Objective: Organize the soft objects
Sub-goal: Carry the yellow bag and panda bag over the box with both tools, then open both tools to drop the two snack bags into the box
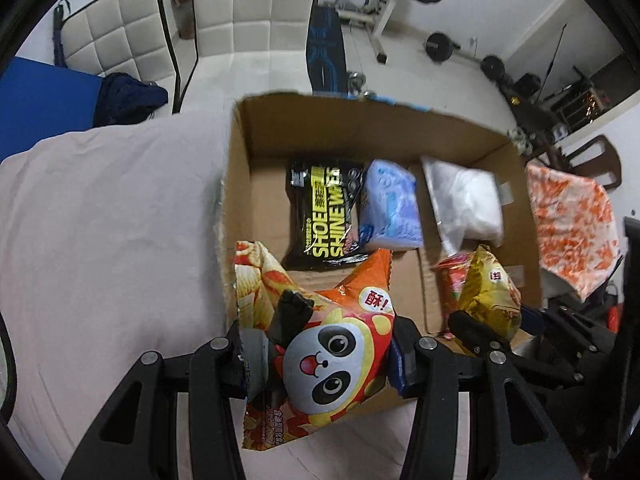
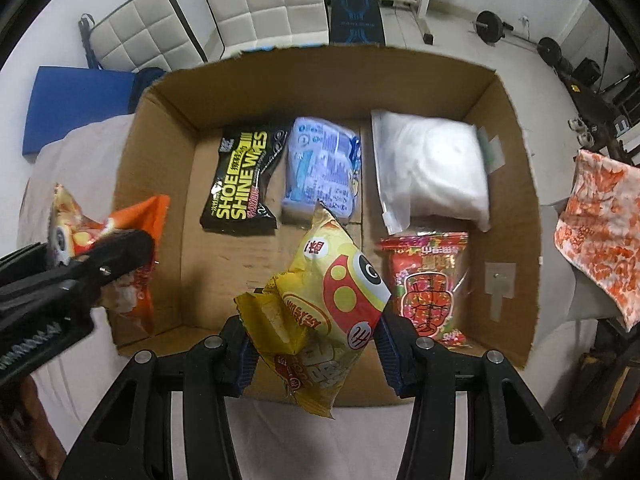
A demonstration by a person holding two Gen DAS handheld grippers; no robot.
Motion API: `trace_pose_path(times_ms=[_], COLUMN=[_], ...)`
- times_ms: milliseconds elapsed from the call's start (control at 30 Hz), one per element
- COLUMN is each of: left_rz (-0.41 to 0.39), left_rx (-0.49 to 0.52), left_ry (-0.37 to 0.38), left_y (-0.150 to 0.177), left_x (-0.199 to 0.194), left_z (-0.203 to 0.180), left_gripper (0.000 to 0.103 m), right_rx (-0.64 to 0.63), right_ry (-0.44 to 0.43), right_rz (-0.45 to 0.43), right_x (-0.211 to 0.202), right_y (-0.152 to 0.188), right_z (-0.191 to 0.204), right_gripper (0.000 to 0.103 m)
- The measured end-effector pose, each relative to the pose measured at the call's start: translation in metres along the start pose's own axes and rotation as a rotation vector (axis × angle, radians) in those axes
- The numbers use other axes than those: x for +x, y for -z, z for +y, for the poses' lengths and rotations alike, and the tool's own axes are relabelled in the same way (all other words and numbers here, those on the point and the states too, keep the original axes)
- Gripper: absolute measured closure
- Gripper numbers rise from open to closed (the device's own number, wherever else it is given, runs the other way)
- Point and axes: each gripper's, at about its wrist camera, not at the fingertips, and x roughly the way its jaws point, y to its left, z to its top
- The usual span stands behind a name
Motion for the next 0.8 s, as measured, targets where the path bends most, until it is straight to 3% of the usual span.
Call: trace_pose_path(times_ms=[567, 700, 800], left_rz=[0.080, 0.070, 0.056], left_rx=[-0.005, -0.031, -0.032], left_ry=[-0.058, -0.047, -0.052], left_y=[-0.006, -0.006, -0.006], left_x=[0.035, 0.033, 0.029], left_z=[-0.010, -0.006, -0.007], left_gripper=[0.055, 0.050, 0.040], right_rx=[0.003, 0.003, 0.004], right_ry=[-0.020, -0.024, -0.011], right_rz=[0.079, 0.070, 0.056], right_x=[0.026, 0.021, 0.014], right_y=[-0.003, -0.002, 0.000], right_z=[-0.005, -0.006, -0.009], right_gripper=[0.043, 0.021, 0.015])
